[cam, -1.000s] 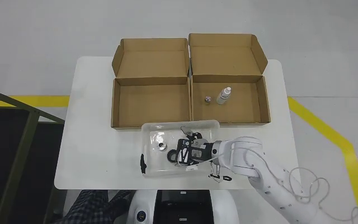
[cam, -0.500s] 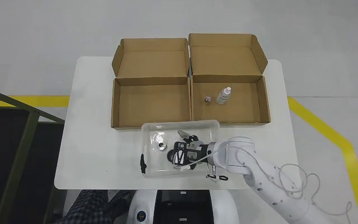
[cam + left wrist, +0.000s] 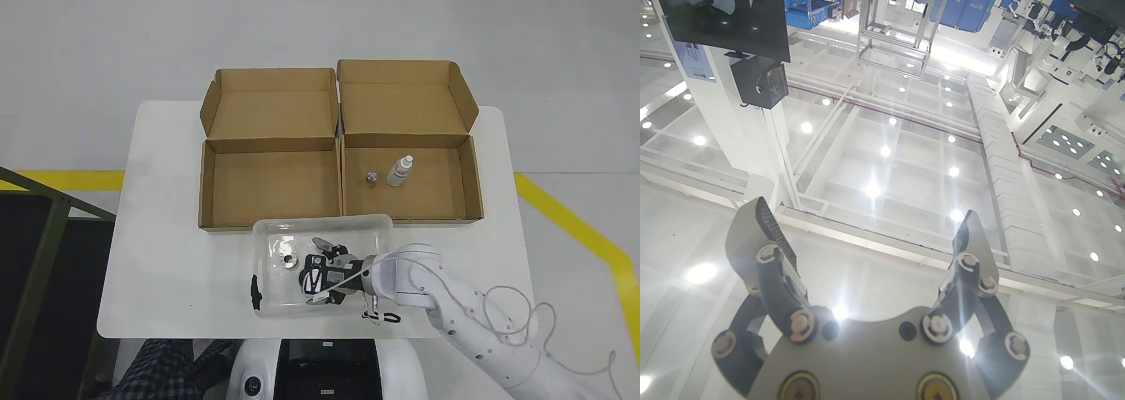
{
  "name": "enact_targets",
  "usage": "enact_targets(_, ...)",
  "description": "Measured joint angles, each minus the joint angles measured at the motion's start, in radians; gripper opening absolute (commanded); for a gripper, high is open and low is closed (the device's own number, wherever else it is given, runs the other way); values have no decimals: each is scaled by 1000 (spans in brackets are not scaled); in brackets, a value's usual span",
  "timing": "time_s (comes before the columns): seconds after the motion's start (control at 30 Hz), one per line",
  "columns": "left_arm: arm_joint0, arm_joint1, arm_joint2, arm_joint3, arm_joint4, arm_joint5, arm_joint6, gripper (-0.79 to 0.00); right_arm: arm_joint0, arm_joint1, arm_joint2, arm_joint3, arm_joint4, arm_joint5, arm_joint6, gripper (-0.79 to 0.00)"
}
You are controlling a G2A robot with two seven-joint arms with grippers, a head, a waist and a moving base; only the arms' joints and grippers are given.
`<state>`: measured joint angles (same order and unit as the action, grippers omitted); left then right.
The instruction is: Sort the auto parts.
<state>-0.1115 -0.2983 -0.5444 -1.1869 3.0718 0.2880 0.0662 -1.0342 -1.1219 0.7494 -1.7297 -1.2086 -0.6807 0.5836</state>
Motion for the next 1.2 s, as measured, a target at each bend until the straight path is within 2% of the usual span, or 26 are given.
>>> enact_targets(0.33,0,0,0,0,0,0,0,0,23,-15,-31,30,8,-8,2,-400)
enact_targets(0.47,0,0,0,0,0,0,0,0,29,-20,-38,35,11,-7,3,-465)
enact_targets(0.73,0,0,0,0,0,0,0,0,39,-23,-25,39,54,-31,5,-782)
enact_targets(1.2,0,0,0,0,0,0,0,0,-4,6,73,-29,111,-87,5,-785)
